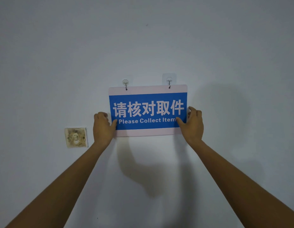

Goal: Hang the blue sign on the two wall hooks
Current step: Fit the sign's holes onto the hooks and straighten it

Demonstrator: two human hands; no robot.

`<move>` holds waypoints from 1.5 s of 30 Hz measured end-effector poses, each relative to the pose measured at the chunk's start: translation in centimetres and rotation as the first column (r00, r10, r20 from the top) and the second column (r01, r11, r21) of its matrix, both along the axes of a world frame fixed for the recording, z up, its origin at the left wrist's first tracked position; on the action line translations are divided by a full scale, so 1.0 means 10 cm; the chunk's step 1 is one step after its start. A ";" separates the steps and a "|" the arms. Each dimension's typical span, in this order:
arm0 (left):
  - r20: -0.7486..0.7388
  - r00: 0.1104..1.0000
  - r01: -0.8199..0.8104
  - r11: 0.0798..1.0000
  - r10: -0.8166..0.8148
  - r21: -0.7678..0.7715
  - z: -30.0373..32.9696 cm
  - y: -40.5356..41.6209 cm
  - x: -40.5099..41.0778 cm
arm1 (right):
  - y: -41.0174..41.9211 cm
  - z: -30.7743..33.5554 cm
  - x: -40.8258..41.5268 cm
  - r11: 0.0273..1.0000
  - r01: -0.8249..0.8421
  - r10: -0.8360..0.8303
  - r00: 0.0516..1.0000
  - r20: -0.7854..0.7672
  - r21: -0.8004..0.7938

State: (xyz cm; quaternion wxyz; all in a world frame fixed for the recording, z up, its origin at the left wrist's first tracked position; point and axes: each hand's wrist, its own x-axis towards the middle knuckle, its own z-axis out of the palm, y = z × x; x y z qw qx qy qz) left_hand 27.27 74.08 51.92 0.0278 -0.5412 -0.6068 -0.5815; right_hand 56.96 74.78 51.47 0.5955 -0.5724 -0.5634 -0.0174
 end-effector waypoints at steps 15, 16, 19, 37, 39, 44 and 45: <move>0.011 1.000 0.015 1.000 -0.015 -0.023 -0.10 0.08 0.10 | 0.02 -0.20 -0.03 0.996 0.021 -0.026 0.998 -0.060 -0.083; 0.011 1.000 0.010 1.000 -0.010 -0.030 -0.08 0.07 0.10 | 0.02 -0.19 -0.01 0.995 0.024 -0.029 0.998 -0.048 -0.098; -0.016 1.000 -0.012 0.997 0.011 -0.070 -0.03 0.06 0.10 | 0.01 -0.13 0.04 0.991 0.035 -0.032 0.999 0.028 -0.126; -0.084 0.991 -0.105 0.994 0.105 0.004 1.08 0.09 0.03 | -0.01 0.98 0.24 0.989 -0.024 0.059 0.968 0.244 -0.144; -0.082 0.988 -0.125 0.991 0.129 0.051 1.08 0.10 0.06 | -0.01 0.95 0.21 0.995 0.006 0.022 0.960 0.281 -0.097; -0.129 0.976 -0.163 0.980 0.177 0.110 1.04 0.15 0.07 | 0.01 0.87 0.20 0.998 0.047 -0.033 0.935 0.354 -0.032; -0.135 0.973 -0.169 0.978 0.185 0.121 1.02 0.16 0.07 | 0.01 0.87 0.20 0.998 0.057 -0.041 0.930 0.365 -0.033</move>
